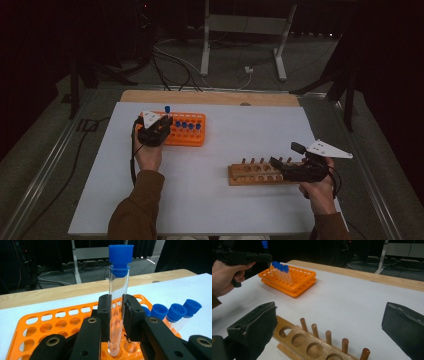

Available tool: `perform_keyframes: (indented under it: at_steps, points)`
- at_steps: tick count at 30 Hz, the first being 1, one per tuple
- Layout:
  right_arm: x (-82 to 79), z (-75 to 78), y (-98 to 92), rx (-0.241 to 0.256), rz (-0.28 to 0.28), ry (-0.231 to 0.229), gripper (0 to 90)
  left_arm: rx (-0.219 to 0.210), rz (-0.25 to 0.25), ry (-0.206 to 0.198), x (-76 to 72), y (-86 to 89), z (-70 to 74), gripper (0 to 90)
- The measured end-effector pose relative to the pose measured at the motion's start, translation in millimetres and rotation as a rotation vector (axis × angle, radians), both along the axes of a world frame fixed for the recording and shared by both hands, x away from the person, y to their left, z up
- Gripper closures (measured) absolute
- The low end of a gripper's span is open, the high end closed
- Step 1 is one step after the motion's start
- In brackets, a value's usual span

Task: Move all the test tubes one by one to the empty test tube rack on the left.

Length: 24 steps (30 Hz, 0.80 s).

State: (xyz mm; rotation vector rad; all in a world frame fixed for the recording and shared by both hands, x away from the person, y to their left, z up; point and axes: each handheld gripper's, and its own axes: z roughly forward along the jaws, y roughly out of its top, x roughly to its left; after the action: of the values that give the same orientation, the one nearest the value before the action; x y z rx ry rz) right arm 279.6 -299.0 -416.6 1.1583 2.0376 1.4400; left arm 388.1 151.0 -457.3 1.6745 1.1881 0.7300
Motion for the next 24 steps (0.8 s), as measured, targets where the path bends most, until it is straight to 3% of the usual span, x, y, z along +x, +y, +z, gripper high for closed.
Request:
perform_keyframes:
  at_steps: [15, 24]
  points:
    - [0.6, -0.5, -0.3, 0.002, -0.002, 0.001, 0.1, -0.011, -0.001, 0.02, 4.1, -1.8, -12.7, 78.1]
    - [0.3, -0.5, -1.6, 0.003, -0.001, 0.0, 0.1, 0.011, -0.008, 0.038, 4.0, -5.0, -19.5, 78.2]
